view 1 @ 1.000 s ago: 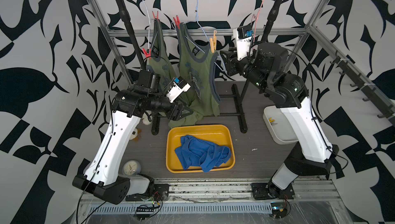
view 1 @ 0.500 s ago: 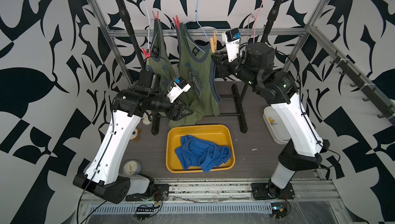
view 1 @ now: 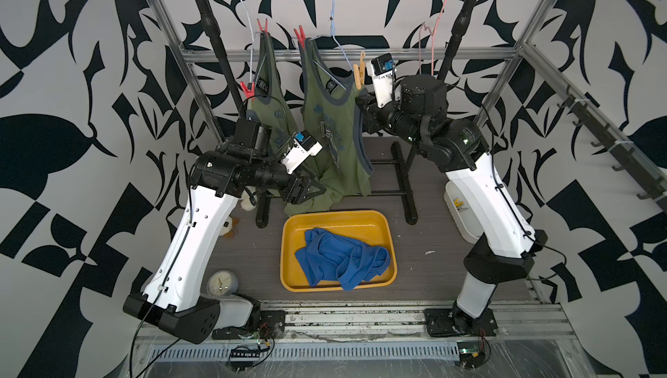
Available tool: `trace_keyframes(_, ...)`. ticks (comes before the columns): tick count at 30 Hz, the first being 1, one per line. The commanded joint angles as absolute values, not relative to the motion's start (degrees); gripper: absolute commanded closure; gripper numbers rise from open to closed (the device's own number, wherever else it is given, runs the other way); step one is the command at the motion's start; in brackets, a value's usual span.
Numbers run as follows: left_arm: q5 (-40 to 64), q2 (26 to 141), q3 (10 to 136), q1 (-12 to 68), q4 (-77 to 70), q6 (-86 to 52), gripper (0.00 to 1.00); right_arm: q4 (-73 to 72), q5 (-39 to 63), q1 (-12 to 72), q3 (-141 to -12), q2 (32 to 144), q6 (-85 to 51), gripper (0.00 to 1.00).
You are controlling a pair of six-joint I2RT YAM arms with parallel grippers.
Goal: Remove the clothespins securing tank tops to the hanger
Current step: Pick up the hanger from the clothesline.
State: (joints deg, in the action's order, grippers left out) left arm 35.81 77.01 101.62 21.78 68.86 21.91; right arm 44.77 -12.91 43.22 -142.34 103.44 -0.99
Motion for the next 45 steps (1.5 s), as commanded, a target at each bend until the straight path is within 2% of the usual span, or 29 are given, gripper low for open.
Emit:
trace_keyframes(1, 35.99, 76.9, 100.86, 21.86, 70.22, 22.72, 0.36, 44.97, -13.67, 43.22, -144.97, 103.79, -0.63, 0.72)
trace_keyframes(8, 36.04, 76.9, 100.73, 21.84, 70.23, 22.7, 0.36, 47.02, -13.97, 43.08, -146.86, 105.34, -0.11, 0.74)
trace_keyframes(18, 35.95, 77.1, 101.07, 21.88, 70.09, 22.6, 0.36, 49.37, -13.67, 42.78, -149.47, 107.63, 0.82, 0.82)
trace_keyframes(26, 35.78, 76.9, 101.0, 21.88, 70.14, 22.6, 0.36, 49.57, -13.19, 42.37, -151.54, 108.32, 1.13, 1.0)
trace_keyframes(32, 35.73, 76.73, 100.46, 21.87, 69.89, 22.59, 0.36, 46.29, -12.13, 41.42, -148.62, 108.39, 0.9, 1.0)
trace_keyframes(45, 34.9, 76.64, 101.07, 21.88, 69.88, 22.16, 0.36, 29.38, -8.49, 40.96, -139.57, 104.64, -0.61, 1.0)
